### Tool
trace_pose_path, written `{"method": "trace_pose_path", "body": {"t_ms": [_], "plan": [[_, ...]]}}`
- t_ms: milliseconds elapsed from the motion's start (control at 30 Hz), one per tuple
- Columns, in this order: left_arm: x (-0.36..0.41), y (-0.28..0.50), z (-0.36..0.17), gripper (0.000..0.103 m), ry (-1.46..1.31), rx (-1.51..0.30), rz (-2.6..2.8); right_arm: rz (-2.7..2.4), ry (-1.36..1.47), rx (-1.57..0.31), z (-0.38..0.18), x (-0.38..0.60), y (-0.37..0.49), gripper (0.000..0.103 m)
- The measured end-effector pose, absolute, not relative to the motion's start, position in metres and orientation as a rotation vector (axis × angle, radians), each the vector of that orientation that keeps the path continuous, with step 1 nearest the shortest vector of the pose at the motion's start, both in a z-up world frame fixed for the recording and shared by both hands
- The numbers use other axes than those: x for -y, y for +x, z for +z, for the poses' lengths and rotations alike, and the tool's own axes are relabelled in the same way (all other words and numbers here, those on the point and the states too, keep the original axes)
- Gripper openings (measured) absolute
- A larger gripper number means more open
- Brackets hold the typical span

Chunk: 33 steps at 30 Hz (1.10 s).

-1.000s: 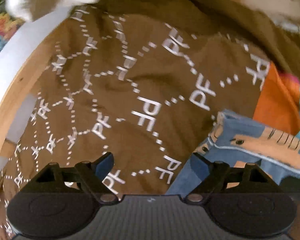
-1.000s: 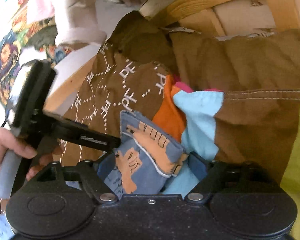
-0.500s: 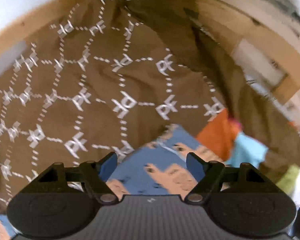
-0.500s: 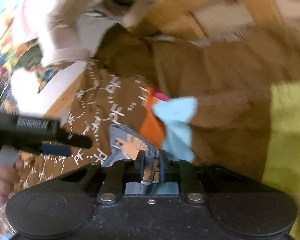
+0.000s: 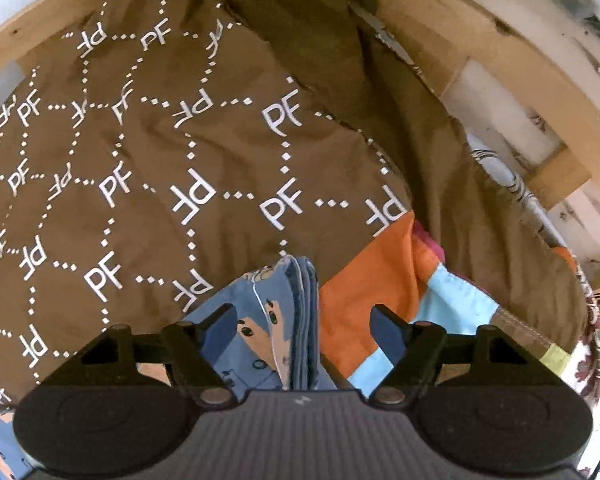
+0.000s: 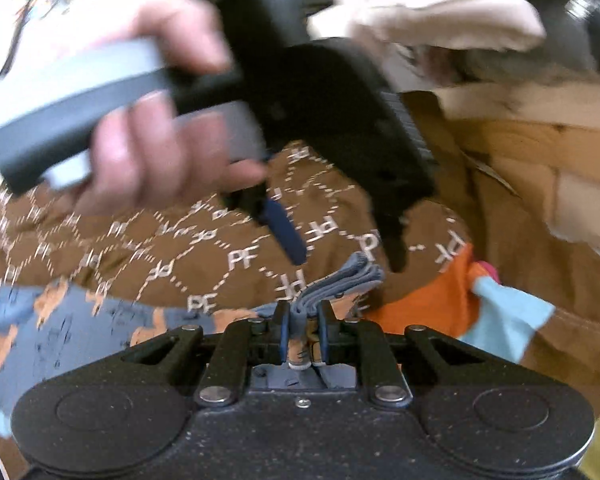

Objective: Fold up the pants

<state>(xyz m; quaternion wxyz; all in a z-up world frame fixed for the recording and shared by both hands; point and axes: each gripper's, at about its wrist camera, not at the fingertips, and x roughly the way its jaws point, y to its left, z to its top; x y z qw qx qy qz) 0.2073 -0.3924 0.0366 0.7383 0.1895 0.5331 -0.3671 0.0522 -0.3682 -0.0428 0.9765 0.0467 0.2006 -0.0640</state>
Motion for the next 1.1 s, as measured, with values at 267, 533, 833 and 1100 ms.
{"method": "trace_pose_path", "body": {"t_ms": [267, 533, 833, 1100], "plan": [[0.371, 0.208, 0.025, 0.012, 0.436, -1.141, -0.715, -0.066, -0.004, -0.422, -0.043, 0.352, 0.054, 0.015], [0.297, 0.195, 0.049, 0.011, 0.238, -1.04, -0.764, 0.002, -0.038, -0.374, -0.027, 0.334, 0.038, 0.014], [0.186, 0.201, 0.025, 0.011, 0.065, -1.038, -0.626, 0.195, -0.099, -0.409, -0.034, 0.269, 0.042, 0.014], [0.121, 0.216, -0.021, 0.011, 0.016, -1.138, -0.563, 0.299, -0.158, -0.505, -0.066, 0.225, 0.056, 0.014]]}}
